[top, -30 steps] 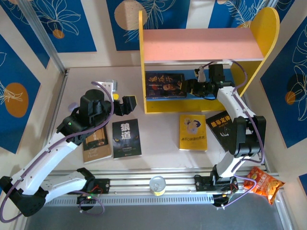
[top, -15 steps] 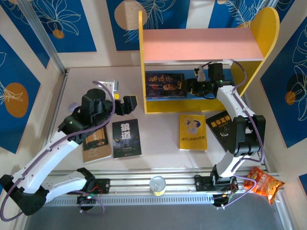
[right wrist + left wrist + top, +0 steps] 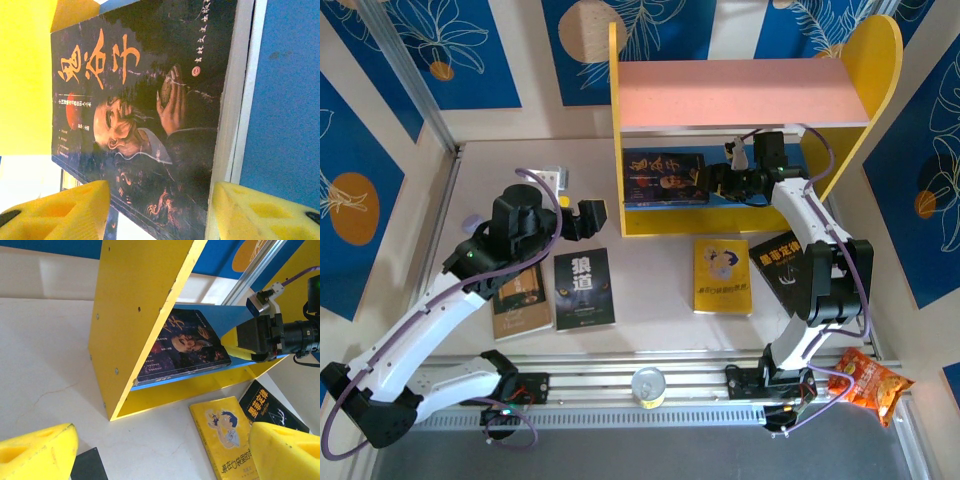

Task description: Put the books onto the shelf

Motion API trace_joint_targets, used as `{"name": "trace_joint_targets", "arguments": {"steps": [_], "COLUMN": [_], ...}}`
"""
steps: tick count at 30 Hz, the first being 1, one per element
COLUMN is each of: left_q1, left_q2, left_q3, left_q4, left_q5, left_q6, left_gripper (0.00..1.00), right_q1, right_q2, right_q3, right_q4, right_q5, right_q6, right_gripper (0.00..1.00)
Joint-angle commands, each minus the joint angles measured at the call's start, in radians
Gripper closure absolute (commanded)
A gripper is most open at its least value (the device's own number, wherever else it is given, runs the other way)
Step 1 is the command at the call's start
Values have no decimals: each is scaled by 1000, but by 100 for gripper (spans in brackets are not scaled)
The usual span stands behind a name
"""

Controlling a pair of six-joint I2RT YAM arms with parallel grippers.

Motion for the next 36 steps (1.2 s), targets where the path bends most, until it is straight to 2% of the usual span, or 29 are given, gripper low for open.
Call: {"name": "trace_joint_targets", "arguments": {"steps": [1, 36], "left_q1": [15, 15], "left_q2": [1, 11], "left_q3": [30, 38], "left_q4": [-3, -9], "left_q5": [4, 1], "left_q6": [19, 21], "left_gripper": [12, 12], "right_q1": [33, 37], "right_q2": [30, 59], "right_q3": [29, 61], "right_q4": [40, 41], "right_q5": [-63, -74], "right_q6": [7, 10], "right_gripper": [43, 43]}}
